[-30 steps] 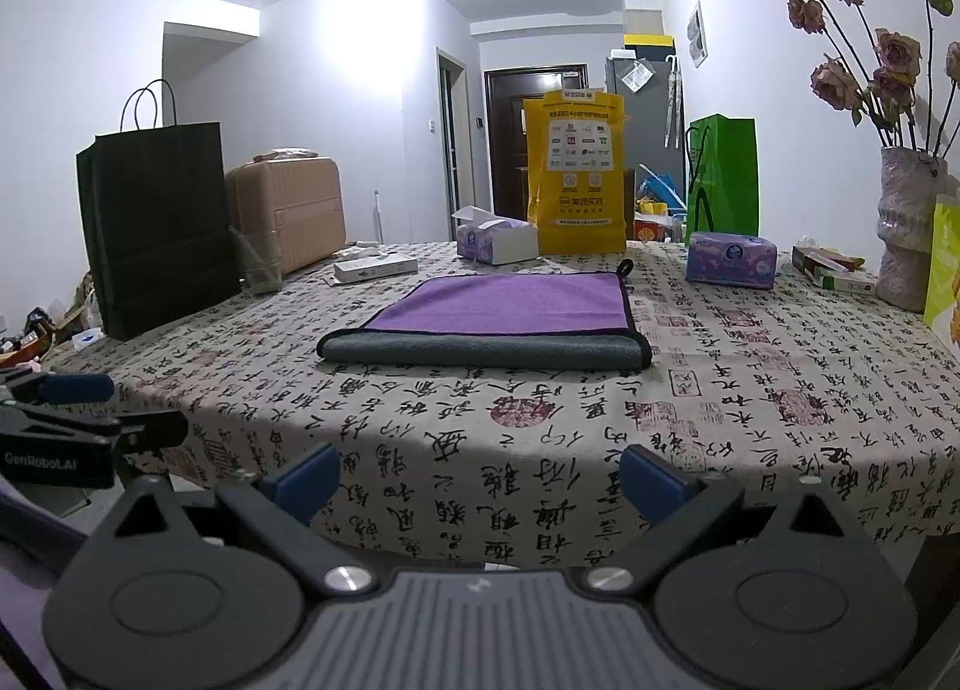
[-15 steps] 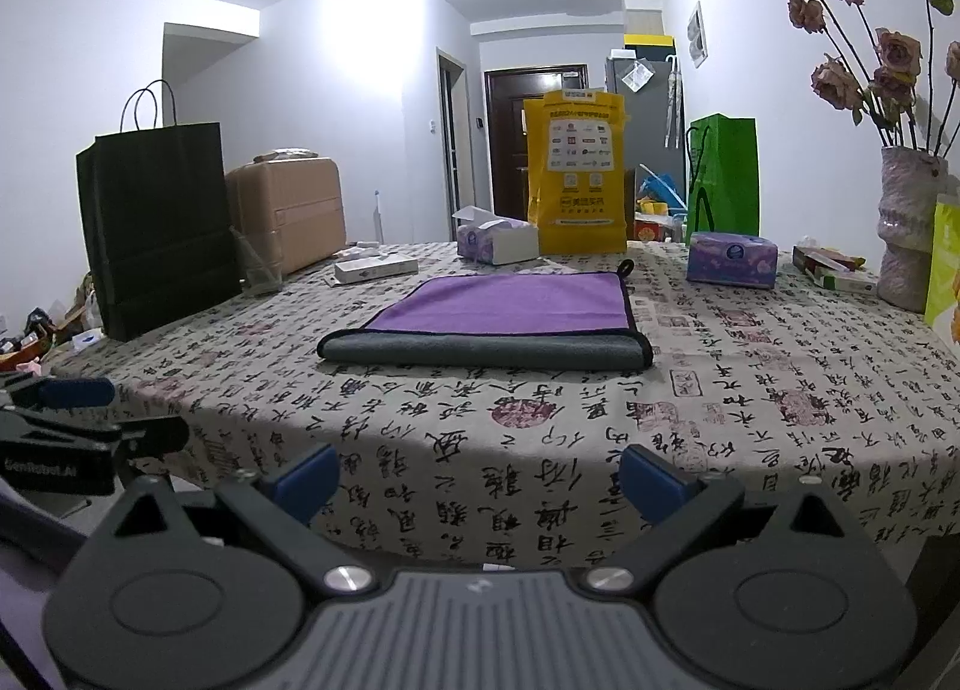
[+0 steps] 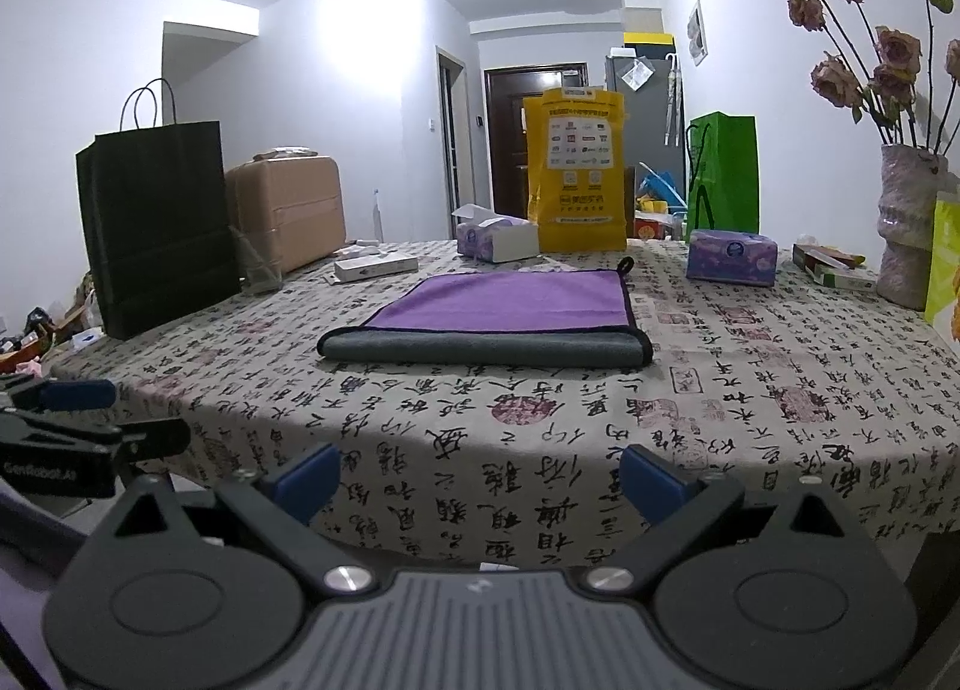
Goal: Fold towel
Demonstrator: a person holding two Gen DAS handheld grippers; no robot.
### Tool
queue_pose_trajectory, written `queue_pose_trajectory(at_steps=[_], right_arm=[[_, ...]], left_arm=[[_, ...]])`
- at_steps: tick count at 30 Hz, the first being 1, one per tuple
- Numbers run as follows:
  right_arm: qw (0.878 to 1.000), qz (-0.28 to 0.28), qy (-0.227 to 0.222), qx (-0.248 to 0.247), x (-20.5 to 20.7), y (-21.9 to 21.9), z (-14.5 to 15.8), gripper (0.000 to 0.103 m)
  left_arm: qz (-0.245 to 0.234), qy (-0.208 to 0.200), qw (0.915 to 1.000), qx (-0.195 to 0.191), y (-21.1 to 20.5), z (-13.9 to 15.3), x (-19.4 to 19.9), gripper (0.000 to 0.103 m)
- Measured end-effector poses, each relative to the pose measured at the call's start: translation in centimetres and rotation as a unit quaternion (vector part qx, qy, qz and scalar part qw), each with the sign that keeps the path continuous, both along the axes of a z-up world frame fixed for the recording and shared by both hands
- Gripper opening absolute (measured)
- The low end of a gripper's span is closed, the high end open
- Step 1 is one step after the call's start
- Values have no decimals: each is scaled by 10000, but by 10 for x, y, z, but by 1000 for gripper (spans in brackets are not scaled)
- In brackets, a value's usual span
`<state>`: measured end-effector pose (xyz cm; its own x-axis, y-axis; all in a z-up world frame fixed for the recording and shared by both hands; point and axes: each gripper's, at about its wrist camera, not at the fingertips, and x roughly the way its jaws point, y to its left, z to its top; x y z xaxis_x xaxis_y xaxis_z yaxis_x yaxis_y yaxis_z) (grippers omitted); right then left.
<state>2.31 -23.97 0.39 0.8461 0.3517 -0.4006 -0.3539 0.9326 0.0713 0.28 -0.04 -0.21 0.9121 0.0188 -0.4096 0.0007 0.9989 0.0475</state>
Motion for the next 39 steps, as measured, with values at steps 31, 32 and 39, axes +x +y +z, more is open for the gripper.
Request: queue_pose_trajectory(at_steps=[31,32,39], right_arm=[[9991,145,267,286,23,-14,-5,103],[9992,82,267,287,29,-18,-4,103],[9993,-331,-102,-113,74,-36,3,101]], left_arm=[[-66,-105,9999,-82,5,2,37,103],[-47,-93,9999,-103,5,2,43,103],[12,0,9997,-230,12,2,88,101]])
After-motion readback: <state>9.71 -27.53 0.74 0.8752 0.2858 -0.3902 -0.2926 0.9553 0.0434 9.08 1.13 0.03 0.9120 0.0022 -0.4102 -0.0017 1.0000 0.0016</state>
